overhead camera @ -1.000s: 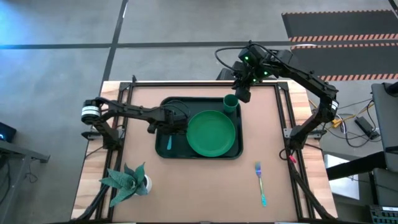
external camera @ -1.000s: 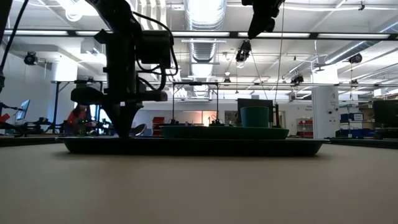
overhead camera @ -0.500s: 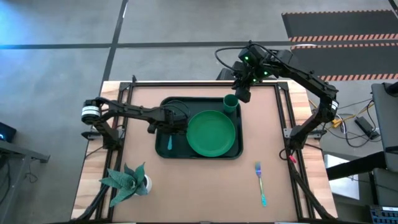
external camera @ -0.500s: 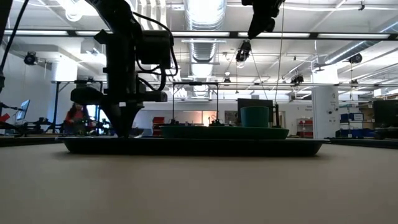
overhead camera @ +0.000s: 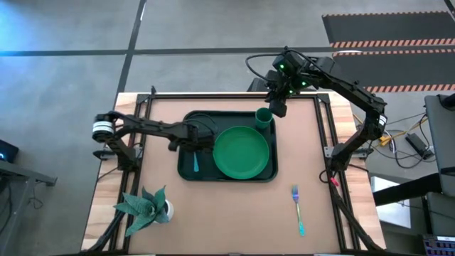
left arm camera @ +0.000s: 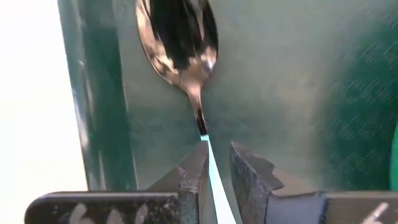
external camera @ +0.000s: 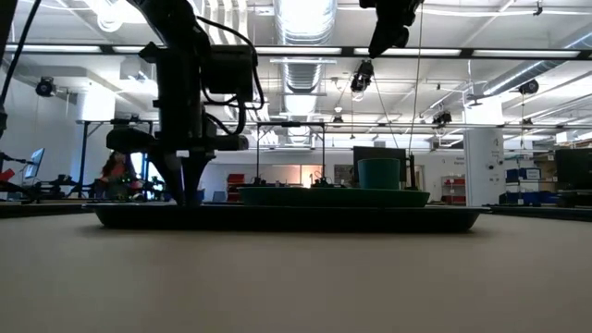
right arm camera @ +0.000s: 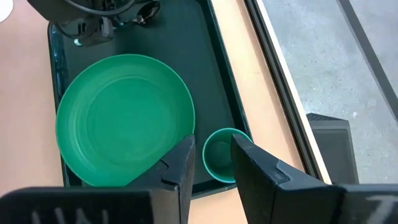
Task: Pick and place plate/cup/fork/spoon on tray
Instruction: Adjust the dark green tray
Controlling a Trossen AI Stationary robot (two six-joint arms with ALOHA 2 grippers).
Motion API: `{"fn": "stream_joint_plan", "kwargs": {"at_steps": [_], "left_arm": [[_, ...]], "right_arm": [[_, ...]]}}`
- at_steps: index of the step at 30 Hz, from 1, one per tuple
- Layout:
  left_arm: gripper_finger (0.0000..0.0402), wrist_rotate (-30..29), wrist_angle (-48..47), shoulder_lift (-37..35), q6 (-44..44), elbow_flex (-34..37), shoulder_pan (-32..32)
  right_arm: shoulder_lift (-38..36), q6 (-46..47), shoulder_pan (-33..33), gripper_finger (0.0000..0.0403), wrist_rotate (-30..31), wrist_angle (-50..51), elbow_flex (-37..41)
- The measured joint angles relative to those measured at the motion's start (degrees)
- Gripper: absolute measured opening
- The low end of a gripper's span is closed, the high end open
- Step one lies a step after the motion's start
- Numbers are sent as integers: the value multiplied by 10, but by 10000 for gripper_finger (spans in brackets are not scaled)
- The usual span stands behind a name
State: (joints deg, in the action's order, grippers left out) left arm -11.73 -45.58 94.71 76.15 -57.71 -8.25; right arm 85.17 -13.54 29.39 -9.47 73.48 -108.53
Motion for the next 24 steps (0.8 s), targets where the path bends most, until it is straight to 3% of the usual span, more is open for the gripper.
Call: {"fn": "stream_joint_plan", "kwargs": {"at_steps": [9,12,24], "left_arm": [[23,-126,-95,-61,-16,-1,-28],[4,-126,-135,-83,-39,4,-59],[0,-64,-43,-75,-150,89,-160]], "right_arm": [[0,9,0,91,0,0,0],[0,10,0,90,0,0,0],[0,40,0,57,0,0,0]]}}
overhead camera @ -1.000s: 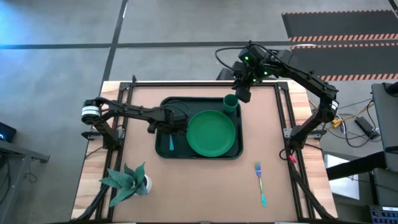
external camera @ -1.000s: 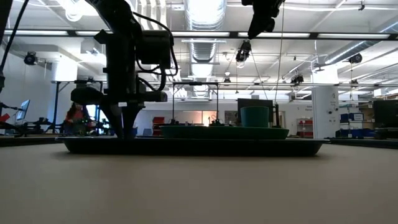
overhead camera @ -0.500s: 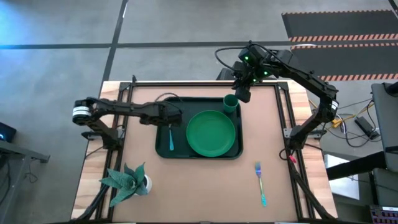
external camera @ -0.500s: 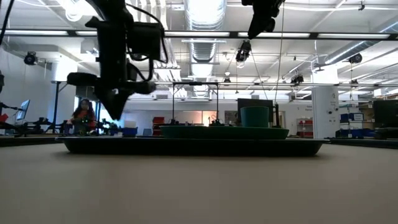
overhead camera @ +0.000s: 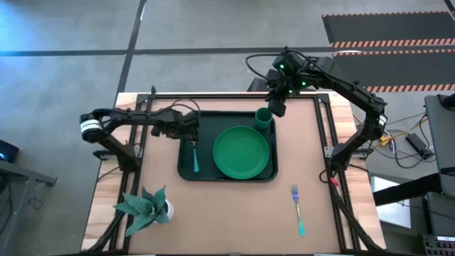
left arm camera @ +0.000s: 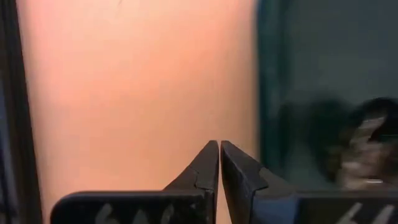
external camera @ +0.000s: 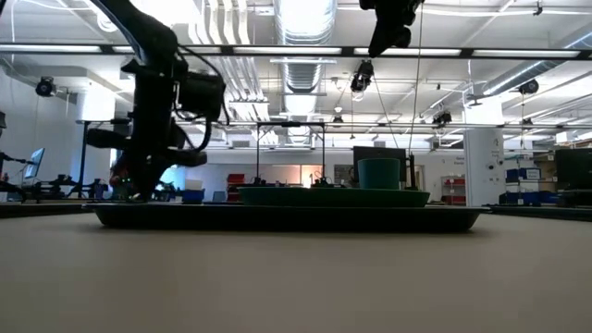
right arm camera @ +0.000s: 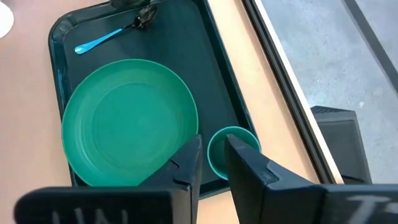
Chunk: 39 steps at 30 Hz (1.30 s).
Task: Pick and place plate/cup/fork/spoon on tray
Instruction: Adjust the dark green tray
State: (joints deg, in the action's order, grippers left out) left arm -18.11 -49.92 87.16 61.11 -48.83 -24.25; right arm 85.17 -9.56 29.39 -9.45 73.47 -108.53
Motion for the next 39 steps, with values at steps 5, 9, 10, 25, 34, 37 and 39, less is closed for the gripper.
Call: {"fn": "stream_joint_plan", "kwargs": {"at_steps": [5,9,10,25,34,37,39], "left_arm": [[0,23,37,4,-6,31,-6],[0,41,106,7,-6,56,-6],[0,41,117,8,-6,63,-6],[0,62,160,10,1,53,2],[0,104,248,13,31,53,41],[0,99,251,13,46,53,55],[0,95,249,13,51,53,64]], "right_arm": [[0,1,0,54,0,0,0],[0,8,0,54,0,-1,0],[0,10,0,54,0,-2,0],[0,10,0,54,0,-2,0],[0,10,0,54,0,-2,0],[0,10,0,54,0,-2,0],[0,10,0,54,0,-2,0]]}}
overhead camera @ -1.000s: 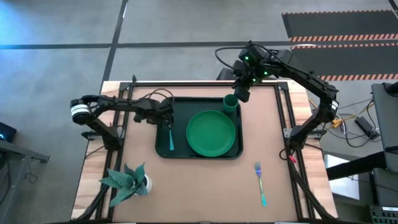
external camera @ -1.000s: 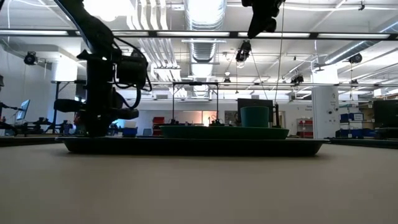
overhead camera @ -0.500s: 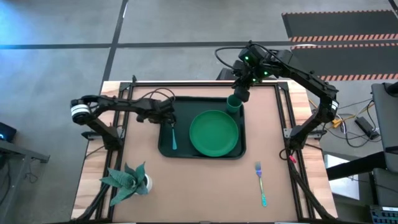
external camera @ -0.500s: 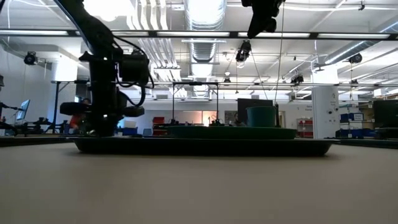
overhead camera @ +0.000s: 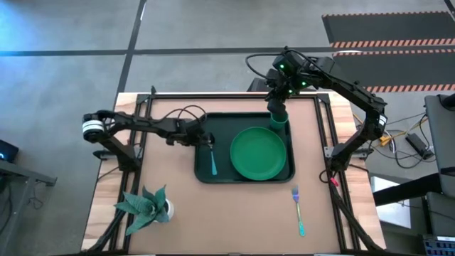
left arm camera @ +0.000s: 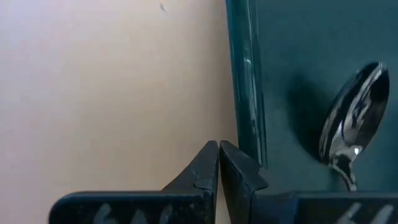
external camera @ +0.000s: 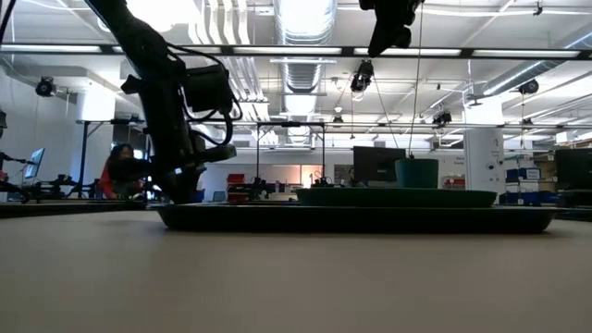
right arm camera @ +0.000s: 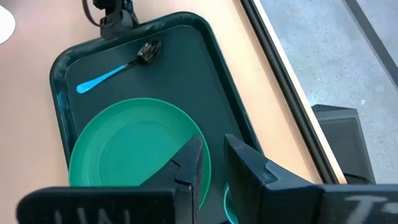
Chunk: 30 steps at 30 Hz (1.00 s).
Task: Pick and place plate/cup/fork/spoon on tray
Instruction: Adjust the dark green tray
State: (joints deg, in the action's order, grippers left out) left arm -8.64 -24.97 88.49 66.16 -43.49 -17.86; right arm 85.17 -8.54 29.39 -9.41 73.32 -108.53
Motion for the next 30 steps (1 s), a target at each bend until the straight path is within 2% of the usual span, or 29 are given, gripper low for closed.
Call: {"fn": "stream_joint_plan", "kwargs": {"at_steps": [22,30], "left_arm": [[0,-24,31,0,-5,9,2],[0,-25,24,-22,-41,9,2]], "right_arm": [[0,12,0,54,0,33,0],[0,51,-9,53,0,151,0]]}}
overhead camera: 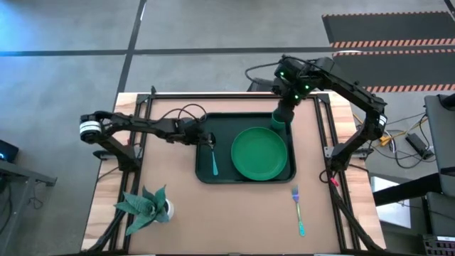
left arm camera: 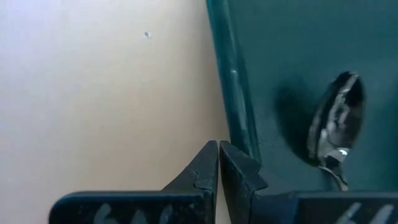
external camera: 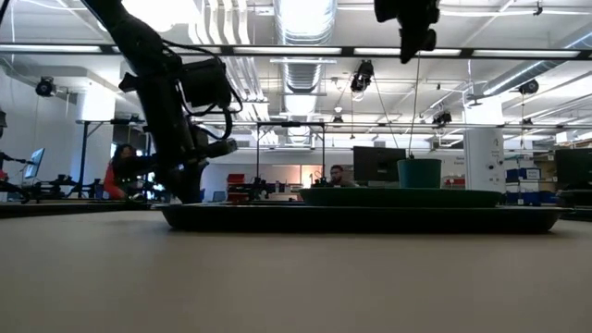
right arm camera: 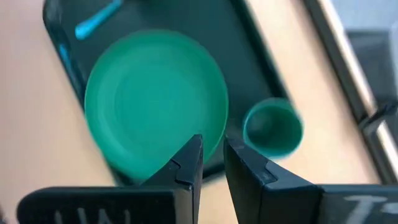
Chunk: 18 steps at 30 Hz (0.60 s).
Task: Pick and place plate/cup/fork/spoon on tray
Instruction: Adjust the dark green tray, then put the blue fork on the dark green tray to the left of the green plate
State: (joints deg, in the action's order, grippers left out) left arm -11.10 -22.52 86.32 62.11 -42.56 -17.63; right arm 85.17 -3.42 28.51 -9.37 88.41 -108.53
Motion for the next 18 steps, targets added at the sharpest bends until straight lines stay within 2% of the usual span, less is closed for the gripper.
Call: {"fn": "stream_joint_plan", "kwargs": {"at_steps": [4,8,14,18], "left_arm": [[0,0,0,-32,-22,0,0],[0,-12,-3,-71,-44,0,0],[0,-39,-7,-133,-81,0,0],[0,-51,-10,-163,-113,0,0]], "right_arm": [[-3,38,-29,53,-7,13,4],[-8,75,-73,53,-71,15,12],[-16,185,-161,53,-70,15,55],[-34,288,-220,53,-39,16,99]]}}
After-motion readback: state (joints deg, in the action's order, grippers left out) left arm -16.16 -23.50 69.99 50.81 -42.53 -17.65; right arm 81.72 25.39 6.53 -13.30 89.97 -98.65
